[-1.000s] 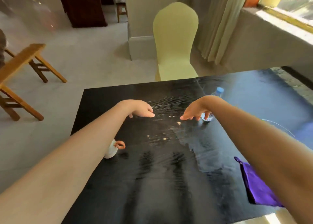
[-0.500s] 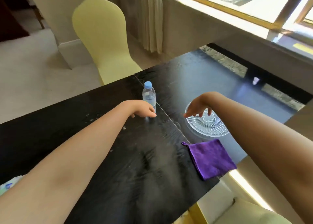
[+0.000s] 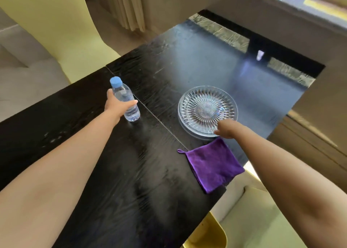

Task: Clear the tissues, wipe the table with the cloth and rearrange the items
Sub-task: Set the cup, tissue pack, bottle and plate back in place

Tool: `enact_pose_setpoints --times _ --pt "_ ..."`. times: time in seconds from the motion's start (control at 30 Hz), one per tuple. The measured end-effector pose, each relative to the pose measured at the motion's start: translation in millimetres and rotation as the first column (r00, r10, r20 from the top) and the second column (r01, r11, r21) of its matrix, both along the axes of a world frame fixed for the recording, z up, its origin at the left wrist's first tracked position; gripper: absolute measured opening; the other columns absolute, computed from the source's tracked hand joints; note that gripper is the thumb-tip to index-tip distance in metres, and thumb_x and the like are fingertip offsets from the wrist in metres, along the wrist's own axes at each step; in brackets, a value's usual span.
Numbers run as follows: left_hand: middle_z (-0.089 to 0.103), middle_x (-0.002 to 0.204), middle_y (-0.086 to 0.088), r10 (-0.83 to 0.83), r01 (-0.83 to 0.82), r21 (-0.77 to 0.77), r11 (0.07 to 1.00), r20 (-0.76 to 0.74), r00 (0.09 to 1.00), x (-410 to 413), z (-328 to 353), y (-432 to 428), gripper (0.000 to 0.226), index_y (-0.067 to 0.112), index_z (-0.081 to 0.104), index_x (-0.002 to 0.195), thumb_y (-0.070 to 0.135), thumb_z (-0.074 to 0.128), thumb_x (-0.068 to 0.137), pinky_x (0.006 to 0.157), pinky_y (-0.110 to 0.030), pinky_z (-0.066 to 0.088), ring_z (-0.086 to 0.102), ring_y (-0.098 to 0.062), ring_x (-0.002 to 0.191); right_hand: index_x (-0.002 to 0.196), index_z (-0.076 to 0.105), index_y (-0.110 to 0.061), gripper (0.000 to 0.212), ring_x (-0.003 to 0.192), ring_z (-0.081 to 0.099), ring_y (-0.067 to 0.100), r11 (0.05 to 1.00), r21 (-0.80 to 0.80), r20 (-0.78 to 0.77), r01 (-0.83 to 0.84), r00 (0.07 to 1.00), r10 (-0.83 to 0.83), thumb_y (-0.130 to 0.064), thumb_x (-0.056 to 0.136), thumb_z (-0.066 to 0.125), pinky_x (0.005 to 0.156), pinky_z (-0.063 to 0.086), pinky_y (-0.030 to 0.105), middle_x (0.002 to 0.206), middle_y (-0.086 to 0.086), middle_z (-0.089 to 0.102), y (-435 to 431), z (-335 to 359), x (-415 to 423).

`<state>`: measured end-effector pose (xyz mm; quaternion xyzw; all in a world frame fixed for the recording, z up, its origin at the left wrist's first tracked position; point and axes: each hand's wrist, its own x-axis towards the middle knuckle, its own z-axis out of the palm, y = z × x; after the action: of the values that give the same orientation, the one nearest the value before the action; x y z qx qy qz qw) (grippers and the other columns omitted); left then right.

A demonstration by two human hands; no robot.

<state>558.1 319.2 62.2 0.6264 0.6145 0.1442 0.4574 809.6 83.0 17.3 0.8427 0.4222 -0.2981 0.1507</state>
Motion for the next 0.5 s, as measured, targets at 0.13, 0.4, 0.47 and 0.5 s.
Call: enact_pose_setpoints --times 0.13,0.4,0.47,0.5 --pt "0.041 0.142 -0.009 0.093 -0.107 0.123 0.987 0.109 0.99 8 -16 -3 0.079 0.018 0.026 0.138 0.015 0.076 0.077 0.105 -0.038 0.042 0.045 -0.025 0.129 0.119 0.058 -0.012 0.042 0.118 0.051 0.036 0.989 0.126 -0.018 0.078 0.997 -0.076 -0.036 0.085 0.061 0.097 0.045 0.041 0.128 0.016 0.049 -14 -29 0" --pt "0.046 0.135 -0.013 0.062 -0.085 0.244 0.966 0.102 0.993 27 -26 -22 0.067 0.014 0.032 0.128 0.015 0.075 0.077 0.092 -0.031 0.046 0.052 -0.026 0.12 0.107 0.062 -0.004 0.024 0.101 0.063 0.036 0.969 0.235 0.291 -0.079 0.957 0.007 -0.002 0.088 0.048 0.074 0.051 0.041 0.112 0.013 0.058 -16 -43 -23" --pt "0.046 0.137 -0.011 0.017 -0.04 0.248 0.968 0.095 0.995 31 -29 -27 0.074 0.014 0.033 0.134 0.016 0.077 0.075 0.099 -0.034 0.045 0.05 -0.024 0.122 0.107 0.061 -0.001 0.027 0.098 0.065 0.036 0.958 0.221 0.306 -0.184 0.946 0.111 0.004 0.087 0.043 0.071 0.05 0.042 0.111 0.014 0.059 -14 -44 -26" --pt "0.047 0.136 -0.01 -0.002 -0.021 0.249 0.968 0.09 0.996 33 -31 -30 0.074 0.014 0.035 0.134 0.018 0.078 0.074 0.101 -0.037 0.045 0.051 -0.025 0.122 0.107 0.059 0.0 0.027 0.097 0.064 0.036 0.95 0.244 0.293 -0.197 0.948 0.122 0.006 0.087 0.042 0.07 0.049 0.042 0.11 0.014 0.058 -13 -45 -29"
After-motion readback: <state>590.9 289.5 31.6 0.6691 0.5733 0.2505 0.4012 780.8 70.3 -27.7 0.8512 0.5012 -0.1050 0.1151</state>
